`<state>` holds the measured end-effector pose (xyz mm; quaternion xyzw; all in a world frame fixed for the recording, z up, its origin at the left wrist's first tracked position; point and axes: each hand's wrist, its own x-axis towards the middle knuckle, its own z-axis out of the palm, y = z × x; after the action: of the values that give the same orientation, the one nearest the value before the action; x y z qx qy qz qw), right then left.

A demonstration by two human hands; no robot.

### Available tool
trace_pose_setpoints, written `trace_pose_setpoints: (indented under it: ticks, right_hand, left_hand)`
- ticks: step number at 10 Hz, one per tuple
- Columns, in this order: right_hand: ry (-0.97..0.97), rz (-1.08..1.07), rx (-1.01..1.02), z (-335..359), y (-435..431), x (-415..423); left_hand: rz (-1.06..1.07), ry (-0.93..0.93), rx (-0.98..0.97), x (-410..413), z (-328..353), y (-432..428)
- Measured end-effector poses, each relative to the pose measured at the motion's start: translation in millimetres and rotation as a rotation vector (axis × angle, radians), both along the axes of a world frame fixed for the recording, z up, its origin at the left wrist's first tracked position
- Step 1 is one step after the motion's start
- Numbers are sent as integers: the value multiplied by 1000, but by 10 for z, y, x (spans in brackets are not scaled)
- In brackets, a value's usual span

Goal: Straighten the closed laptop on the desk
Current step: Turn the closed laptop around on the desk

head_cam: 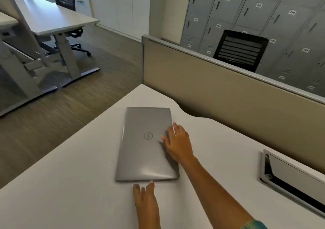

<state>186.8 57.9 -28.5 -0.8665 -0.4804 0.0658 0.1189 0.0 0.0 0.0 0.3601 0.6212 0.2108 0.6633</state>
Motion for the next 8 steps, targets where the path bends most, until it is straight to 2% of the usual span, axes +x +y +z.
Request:
trace_pose_setpoints:
  ticks: [1,2,3,4,5,6,7,8]
  right_hand:
    - [-57,62,-38,5,530,242]
    - [-70,109,-100,-15,969,452]
    - [-60,148,-179,-44,1272,578]
    - [-17,136,-204,-21,1414,609]
    - [-6,123,-208,45,1445,641]
    - [34,93,-246,115,1412,702]
    - [46,56,-267,124,1245,754]
    - [73,-13,-276,93,889,870]
  left_hand:
    - [-211,50,109,-56,-196,235]
    - [-224,65,87,-58,-528,377]
    - [-140,82,56,-178,-479,393]
    - [-387,222,95,-205,-485,388]
    - [-653,196,64,-257,-417,486]
    - [-274,100,78,-203,-414,492]
    - [-298,109,94,-205,-310,406]
    - [-59,139,28,-216,-234,383]
